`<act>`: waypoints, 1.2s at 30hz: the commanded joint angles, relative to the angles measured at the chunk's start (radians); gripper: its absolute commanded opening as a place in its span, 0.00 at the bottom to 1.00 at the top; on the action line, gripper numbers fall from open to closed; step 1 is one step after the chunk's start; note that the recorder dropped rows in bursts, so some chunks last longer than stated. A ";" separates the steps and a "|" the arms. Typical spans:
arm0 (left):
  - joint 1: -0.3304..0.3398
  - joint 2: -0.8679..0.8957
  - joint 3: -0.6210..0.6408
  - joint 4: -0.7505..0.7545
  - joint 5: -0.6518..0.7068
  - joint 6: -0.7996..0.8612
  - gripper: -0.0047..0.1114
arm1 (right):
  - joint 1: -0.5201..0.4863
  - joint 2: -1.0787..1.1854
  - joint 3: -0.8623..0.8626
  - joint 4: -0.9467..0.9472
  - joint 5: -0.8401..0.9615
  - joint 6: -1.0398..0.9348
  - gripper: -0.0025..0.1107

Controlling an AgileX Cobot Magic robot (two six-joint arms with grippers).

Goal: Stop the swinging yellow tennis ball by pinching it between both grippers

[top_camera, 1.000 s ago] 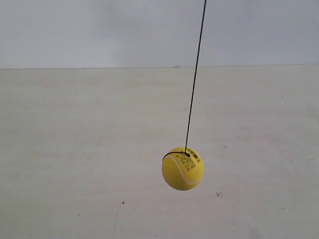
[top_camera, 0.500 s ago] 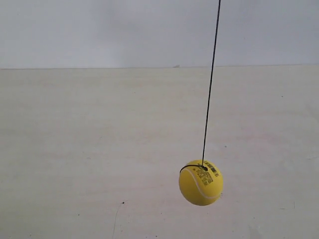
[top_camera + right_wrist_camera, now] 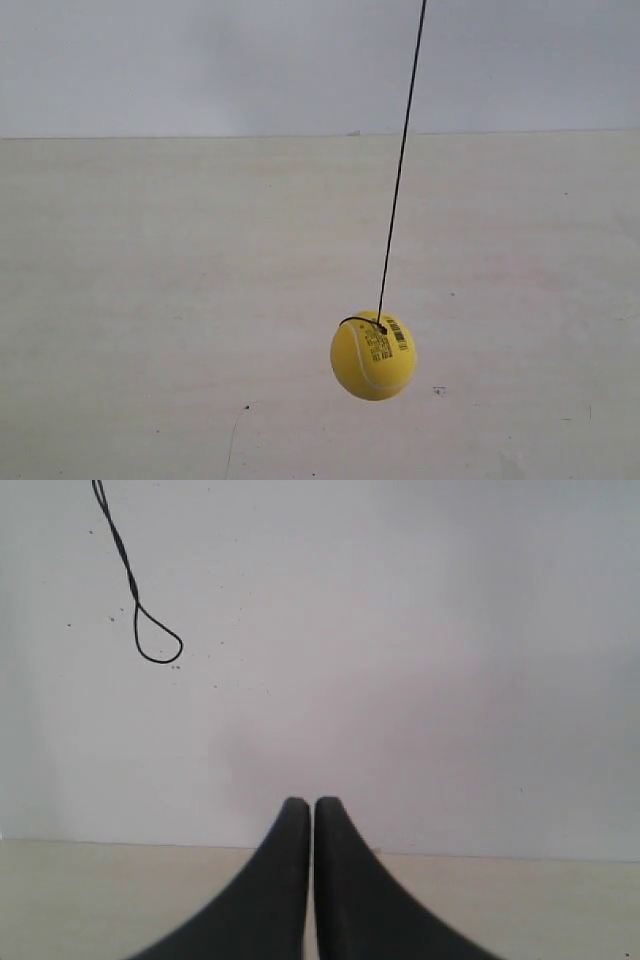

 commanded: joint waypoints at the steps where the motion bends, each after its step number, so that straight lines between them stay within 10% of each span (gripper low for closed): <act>1: 0.002 -0.002 0.003 -0.003 0.004 0.003 0.08 | 0.000 -0.002 -0.003 -0.002 -0.001 -0.002 0.02; 7: 0.002 -0.002 0.003 -0.003 0.008 0.434 0.08 | 0.000 -0.002 -0.003 -0.002 -0.010 -0.002 0.02; 36: 0.002 -0.002 0.003 -0.003 0.006 0.436 0.08 | 0.000 -0.002 -0.003 -0.002 -0.010 -0.002 0.02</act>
